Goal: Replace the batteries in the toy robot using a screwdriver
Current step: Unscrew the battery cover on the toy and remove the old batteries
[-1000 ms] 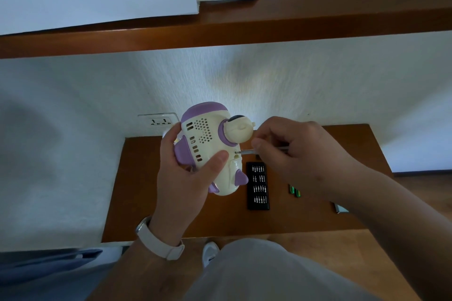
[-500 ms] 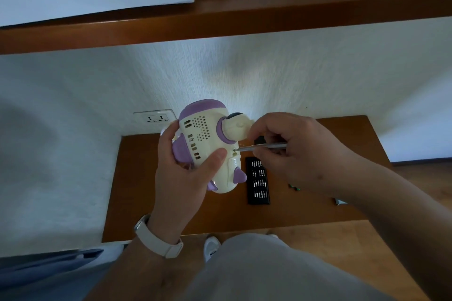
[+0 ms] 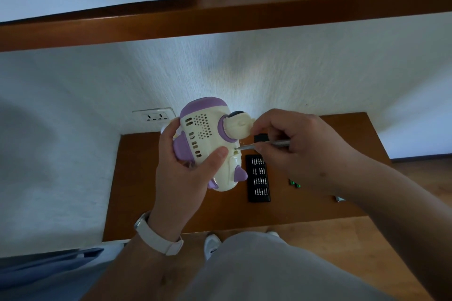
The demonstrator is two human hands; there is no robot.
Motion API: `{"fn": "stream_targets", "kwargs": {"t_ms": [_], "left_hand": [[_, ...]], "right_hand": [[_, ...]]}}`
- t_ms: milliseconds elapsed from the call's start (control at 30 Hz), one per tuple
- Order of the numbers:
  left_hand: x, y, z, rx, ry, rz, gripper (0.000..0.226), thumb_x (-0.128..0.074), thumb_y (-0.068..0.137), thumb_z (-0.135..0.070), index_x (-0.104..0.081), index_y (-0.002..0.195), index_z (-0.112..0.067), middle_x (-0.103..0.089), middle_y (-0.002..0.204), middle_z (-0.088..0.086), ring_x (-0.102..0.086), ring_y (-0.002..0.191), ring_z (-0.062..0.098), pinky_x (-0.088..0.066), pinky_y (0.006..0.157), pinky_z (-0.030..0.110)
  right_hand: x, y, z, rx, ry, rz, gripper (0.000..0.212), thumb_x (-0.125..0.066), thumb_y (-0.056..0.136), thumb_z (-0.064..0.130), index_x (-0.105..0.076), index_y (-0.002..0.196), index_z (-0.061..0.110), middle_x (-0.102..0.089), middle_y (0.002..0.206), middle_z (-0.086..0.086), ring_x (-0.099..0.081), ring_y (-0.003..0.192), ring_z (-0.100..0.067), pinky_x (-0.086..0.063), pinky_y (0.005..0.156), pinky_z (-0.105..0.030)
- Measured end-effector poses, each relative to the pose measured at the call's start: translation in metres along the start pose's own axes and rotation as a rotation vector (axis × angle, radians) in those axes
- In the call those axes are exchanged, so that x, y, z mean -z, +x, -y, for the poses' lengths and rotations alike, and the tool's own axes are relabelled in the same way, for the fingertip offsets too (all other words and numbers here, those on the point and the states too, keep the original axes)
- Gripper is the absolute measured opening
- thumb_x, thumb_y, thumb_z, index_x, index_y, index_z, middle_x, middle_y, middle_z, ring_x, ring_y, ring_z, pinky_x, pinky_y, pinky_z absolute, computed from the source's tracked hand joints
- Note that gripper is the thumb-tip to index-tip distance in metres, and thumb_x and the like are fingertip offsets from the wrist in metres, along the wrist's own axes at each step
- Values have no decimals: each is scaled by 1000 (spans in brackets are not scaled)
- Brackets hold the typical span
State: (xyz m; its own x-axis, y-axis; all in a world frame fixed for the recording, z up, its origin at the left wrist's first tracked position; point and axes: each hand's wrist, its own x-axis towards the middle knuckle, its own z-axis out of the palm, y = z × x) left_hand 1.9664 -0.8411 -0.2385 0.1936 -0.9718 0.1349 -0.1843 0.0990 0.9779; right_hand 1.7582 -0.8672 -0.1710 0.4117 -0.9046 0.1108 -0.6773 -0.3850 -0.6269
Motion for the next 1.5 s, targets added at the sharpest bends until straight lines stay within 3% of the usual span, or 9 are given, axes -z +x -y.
{"fn": "stream_targets", "kwargs": {"t_ms": [200, 300, 467, 667, 800, 900, 1067, 1233, 1500], "left_hand": [[1, 2, 0, -8, -13, 13, 70, -75, 65, -53, -39, 125, -46, -59, 107, -43, -63, 103, -10, -55, 63, 12], [1, 3, -1, -13, -14, 14, 69, -76, 65, -51, -40, 123, -45, -59, 107, -43, -63, 103, -11, -54, 62, 11], [2, 4, 0, -19, -5, 16, 71, -79, 68, -51, -39, 126, -42, -59, 108, -43, -63, 102, -10, -55, 62, 11], [4, 6, 3, 9, -20, 11, 73, -76, 65, -52, -39, 127, -43, -60, 109, -41, -63, 105, -7, -56, 64, 14], [3, 6, 2, 6, -21, 8, 76, -83, 69, -52, -39, 129, -40, -60, 109, -42, -64, 105, -7, -56, 64, 14], [2, 6, 2, -6, -17, 13, 74, -78, 66, -48, -39, 129, -39, -59, 108, -42, -63, 104, -8, -56, 64, 12], [0, 5, 0, -25, -10, 20, 72, -81, 68, -48, -39, 126, -42, -59, 110, -42, -63, 105, -8, -55, 64, 12], [0, 4, -2, -42, -25, 17, 72, -78, 68, -45, -38, 128, -41, -59, 112, -41, -64, 106, -8, -56, 65, 13], [0, 2, -1, -78, -40, 35, 78, -79, 71, -38, -37, 136, -27, -61, 116, -38, -64, 109, -4, -57, 68, 14]], "right_hand": [[-1, 0, 2, 1, 25, 0, 23, -52, 90, 37, -65, 100, 21, -54, 60, 10, -53, 54, -12, -40, 47, -21], [-2, 0, 0, 3, 11, -15, 22, -48, 95, 33, -65, 99, 20, -55, 56, 8, -54, 54, -15, -41, 48, -22], [-3, 3, -1, 8, 1, -36, 14, -58, 93, 26, -65, 103, 20, -51, 58, 9, -52, 54, -15, -41, 49, -22], [-3, 2, -1, 3, 110, -27, 16, -69, 87, 16, -63, 93, 29, -48, 64, 17, -52, 63, -2, -40, 55, -9], [-4, 1, 0, -31, 133, -32, 3, -62, 88, 32, -59, 89, 32, -54, 62, 11, -54, 58, -8, -41, 51, -15], [-5, 1, 0, -21, 118, -31, 13, -51, 90, 40, -59, 91, 31, -56, 55, 6, -51, 48, -14, -38, 45, -19], [-4, 2, -1, -11, 102, -38, 17, -52, 91, 33, -64, 98, 23, -61, 62, 3, -54, 50, -17, -43, 48, -28], [0, 2, -2, -8, 138, -31, 13, -56, 89, 30, -64, 97, 23, -57, 63, 6, -54, 58, -16, -41, 49, -17], [10, 0, -1, 38, 148, 39, 6, -62, 86, 20, -61, 90, 25, -59, 69, 7, -56, 64, -14, -44, 52, -17]]}}
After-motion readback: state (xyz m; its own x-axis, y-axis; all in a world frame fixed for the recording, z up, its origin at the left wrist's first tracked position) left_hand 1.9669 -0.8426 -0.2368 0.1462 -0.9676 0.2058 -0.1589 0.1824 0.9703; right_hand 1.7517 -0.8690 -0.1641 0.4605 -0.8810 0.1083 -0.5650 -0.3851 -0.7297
